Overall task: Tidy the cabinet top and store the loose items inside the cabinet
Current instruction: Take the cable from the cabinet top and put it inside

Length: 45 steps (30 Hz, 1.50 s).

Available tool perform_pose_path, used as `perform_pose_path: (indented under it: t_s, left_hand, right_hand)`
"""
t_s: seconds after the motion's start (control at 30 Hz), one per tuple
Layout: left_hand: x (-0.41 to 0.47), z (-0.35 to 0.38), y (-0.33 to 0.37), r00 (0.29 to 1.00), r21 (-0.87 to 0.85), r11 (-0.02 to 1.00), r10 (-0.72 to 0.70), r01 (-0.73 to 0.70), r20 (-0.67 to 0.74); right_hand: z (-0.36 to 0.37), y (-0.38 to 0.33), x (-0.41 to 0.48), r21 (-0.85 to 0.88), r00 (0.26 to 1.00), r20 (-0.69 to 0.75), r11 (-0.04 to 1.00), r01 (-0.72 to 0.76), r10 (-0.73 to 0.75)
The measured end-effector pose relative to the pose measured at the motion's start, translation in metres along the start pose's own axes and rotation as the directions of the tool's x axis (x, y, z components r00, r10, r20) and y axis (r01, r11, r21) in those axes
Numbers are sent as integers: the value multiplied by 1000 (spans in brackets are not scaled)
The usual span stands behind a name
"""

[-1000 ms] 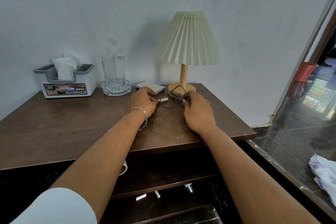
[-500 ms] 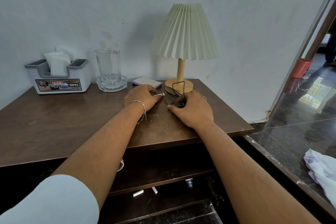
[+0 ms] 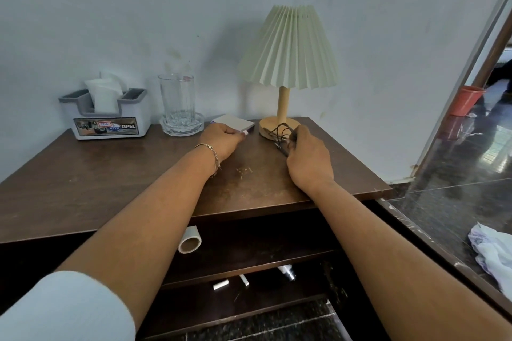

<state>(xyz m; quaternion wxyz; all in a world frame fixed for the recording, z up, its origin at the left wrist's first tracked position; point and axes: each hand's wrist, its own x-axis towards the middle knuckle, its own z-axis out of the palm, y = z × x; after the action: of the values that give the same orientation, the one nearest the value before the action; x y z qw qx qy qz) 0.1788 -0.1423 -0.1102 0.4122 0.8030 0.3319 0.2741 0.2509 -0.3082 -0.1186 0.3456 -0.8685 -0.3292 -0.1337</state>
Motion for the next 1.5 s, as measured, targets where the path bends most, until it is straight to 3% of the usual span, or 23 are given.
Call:
perform_pose_path:
  t_s: [0.17, 0.27, 0.43, 0.57, 0.7, 0.87, 1.03, 1.23, 1.37, 1.5]
  left_hand:
    - [-41, -36, -4, 978, -362, 911, -159, 197, 134]
    - [-75, -61, -6, 959, -426, 866, -183, 261, 216]
    - [-131, -99, -6, 975, -465, 859, -168, 216, 143]
    - [-181, -120, -22, 975, -606, 767, -210, 213, 77]
    - [-224, -137, -52, 950, -715, 648, -302, 263, 76]
    - [-262, -139, -115, 875, -768, 516, -469, 381, 119]
    - [-286, -117, -185, 735, -734, 402, -650, 547, 192]
    - [-283, -89, -244, 652, -663, 367, -719, 652, 243]
    - [-271, -69, -277, 622, -570, 393, -730, 721, 284]
    - [-246, -54, -304, 596, -473, 428, -747, 770, 295]
  right_hand:
    - [-9, -8, -20, 209, 998, 27, 976, -54, 50]
    - [-12, -22, -43, 388, 995, 70, 917, -91, 68]
    - [-21, -64, -87, 682, 975, 222, 711, -169, 19]
    - [-30, -95, -128, 791, 897, 430, 522, -318, -105]
    - [-24, -106, -159, 778, 807, 550, 484, -401, -215]
    - [18, -95, -189, 639, 620, 755, 448, -625, -212]
    - [81, -69, -222, 436, 462, 885, 460, -774, -62]
    - [148, -47, -250, 261, 324, 934, 330, -907, 152]
    - [191, -38, -258, 220, 294, 928, 300, -928, 229]
    - [229, -37, -250, 292, 371, 892, 297, -909, 257]
